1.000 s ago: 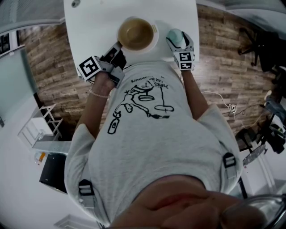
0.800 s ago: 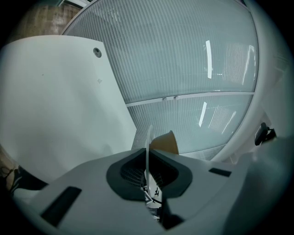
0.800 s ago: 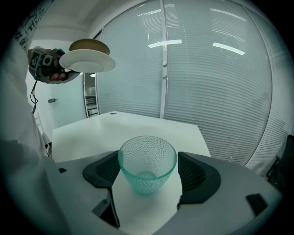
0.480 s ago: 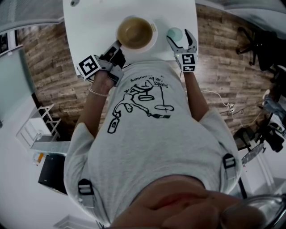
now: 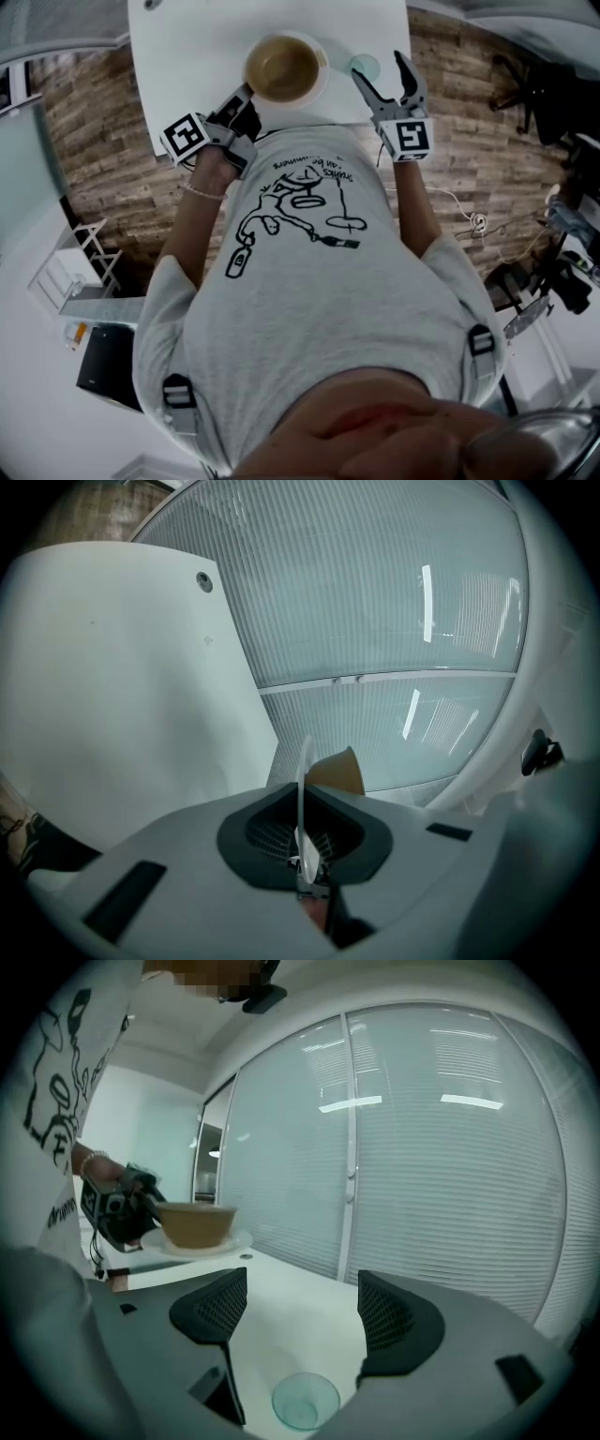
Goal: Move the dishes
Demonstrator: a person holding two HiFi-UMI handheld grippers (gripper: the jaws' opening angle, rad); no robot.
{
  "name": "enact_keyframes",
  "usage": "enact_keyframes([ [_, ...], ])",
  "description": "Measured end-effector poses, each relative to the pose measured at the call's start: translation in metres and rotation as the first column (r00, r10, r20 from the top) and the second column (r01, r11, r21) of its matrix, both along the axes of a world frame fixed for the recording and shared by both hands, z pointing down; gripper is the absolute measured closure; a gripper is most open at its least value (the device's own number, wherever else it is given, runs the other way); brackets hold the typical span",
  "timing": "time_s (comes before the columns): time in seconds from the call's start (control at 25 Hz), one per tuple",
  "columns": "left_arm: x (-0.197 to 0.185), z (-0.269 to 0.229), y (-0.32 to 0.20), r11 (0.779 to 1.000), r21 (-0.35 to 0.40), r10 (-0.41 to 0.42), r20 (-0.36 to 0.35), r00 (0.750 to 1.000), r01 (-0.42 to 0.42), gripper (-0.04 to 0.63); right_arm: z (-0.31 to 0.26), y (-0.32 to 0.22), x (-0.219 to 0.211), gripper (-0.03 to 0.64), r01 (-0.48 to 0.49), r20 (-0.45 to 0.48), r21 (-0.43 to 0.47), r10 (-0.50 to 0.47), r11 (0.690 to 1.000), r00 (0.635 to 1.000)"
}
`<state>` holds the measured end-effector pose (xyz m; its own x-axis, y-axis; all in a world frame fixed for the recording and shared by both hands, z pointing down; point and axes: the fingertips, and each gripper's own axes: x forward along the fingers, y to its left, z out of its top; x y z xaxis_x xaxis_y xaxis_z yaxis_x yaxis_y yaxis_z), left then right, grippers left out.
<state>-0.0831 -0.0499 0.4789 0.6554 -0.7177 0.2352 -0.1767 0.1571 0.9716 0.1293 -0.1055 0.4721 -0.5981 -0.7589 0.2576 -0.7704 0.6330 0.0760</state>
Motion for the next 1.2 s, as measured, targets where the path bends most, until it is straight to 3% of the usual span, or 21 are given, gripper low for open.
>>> enact_keyframes([
  [0.24, 0.002, 0.003, 0.002, 1.0, 0.001, 0.012, -0.006, 1.0, -0.012, 0.583, -0.059, 0.004, -0.03, 0.236, 0.099, 0.106, 0.0, -0.098, 0.995, 0.99],
  [0.48, 0.003, 0.004, 0.002, 1.0, 0.012, 0.017, -0.007, 1.0, -0.017, 0.583, -0.093, 0.013, -0.055, 0.315, 0.175, 0.168, -0.004, -0.171, 0.985, 0.971],
  [0.8, 0.004, 0.002, 0.001, 0.999, 0.023, 0.028, -0.009, 1.0, -0.028, 0.583, -0.086, 0.02, -0.081, 0.399, 0.259, 0.172, -0.19, -0.227, 0.947, 0.959],
  [1.2, 0.006, 0.002, 0.002, 0.998, 0.039, 0.042, 0.009, 0.999, -0.042, 0.582, -0.053, 0.015, -0.103, 0.445, 0.294, 0.118, -0.417, -0.269, 0.86, 0.956],
])
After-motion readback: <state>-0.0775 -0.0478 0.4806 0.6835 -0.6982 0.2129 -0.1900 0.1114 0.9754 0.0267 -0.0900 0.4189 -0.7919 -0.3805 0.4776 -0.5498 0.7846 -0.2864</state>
